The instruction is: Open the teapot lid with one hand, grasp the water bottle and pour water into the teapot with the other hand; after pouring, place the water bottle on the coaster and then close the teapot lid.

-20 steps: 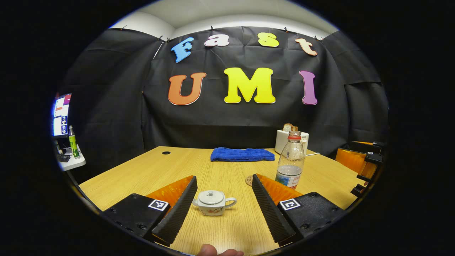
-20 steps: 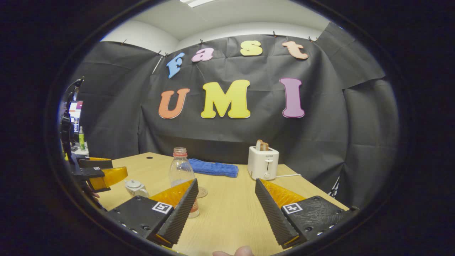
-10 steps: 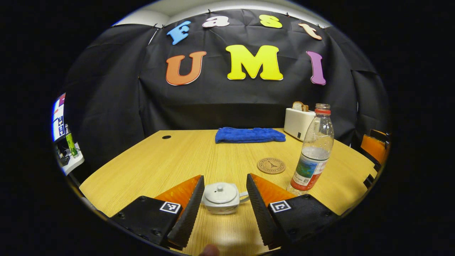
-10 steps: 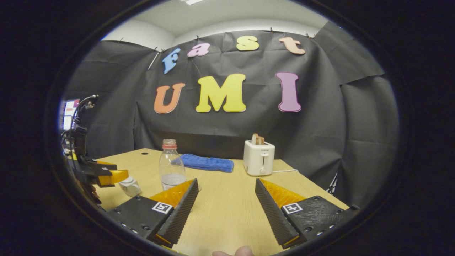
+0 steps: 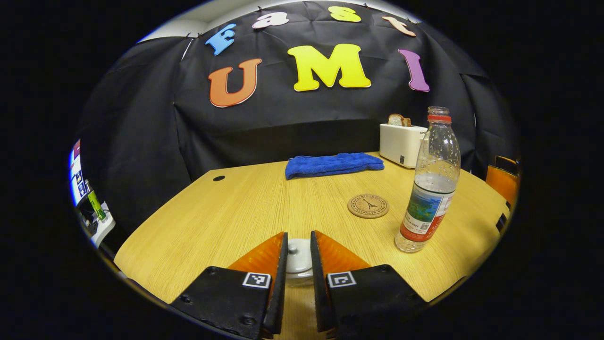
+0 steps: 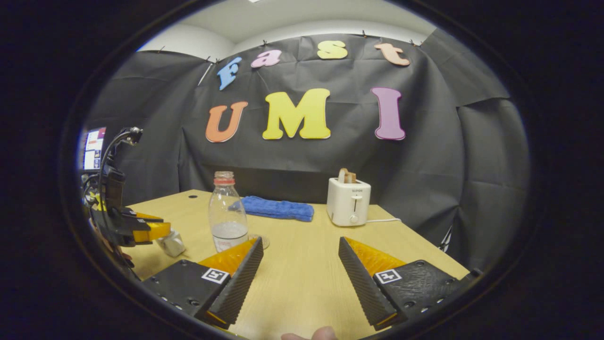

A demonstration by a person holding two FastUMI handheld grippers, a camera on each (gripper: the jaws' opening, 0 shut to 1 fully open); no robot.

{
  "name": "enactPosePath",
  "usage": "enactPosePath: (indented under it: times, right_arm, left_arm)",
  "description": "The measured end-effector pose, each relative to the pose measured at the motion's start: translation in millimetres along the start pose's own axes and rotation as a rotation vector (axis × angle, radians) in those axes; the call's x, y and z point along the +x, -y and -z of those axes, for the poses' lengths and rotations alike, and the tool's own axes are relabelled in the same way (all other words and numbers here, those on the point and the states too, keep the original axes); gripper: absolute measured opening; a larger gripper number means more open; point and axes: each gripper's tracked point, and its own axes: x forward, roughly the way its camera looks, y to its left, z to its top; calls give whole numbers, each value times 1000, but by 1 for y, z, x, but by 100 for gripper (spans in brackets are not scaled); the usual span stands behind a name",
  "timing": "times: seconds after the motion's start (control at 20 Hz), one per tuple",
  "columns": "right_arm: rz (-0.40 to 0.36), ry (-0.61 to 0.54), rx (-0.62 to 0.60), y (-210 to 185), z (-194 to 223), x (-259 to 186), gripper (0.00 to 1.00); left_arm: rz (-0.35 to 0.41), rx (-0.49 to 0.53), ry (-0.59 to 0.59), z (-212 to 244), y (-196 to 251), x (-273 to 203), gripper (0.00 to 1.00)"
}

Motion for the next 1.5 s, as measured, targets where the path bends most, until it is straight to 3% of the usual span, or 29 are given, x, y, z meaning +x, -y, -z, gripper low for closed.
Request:
enactPosePath:
  times: [0.25,0.35,0.5,0.75,1.3,1.5]
  right_arm:
    - [-71,-1,-18,-19,1,1,96]
    - [-111,-1,-23,-30,0,2,97]
    - [-188,-18,-13,-51,6,6,96]
    - [-230,-46,-33,-72,17,23,96]
    - [-242,-129,-2,-108,46,69,96]
    - [-235,-138,-9,-111,48,73,77]
  left_arm:
    - [-19,-26,-8,0,-4,0,8]
    - [-12,-41,4,-2,-5,0,6]
    - [5,-96,41,-13,-7,-3,4]
    - [38,-176,113,-37,-13,-20,3]
    - [23,-210,172,-41,-34,-61,3]
    - [6,-244,210,-44,-45,-72,3]
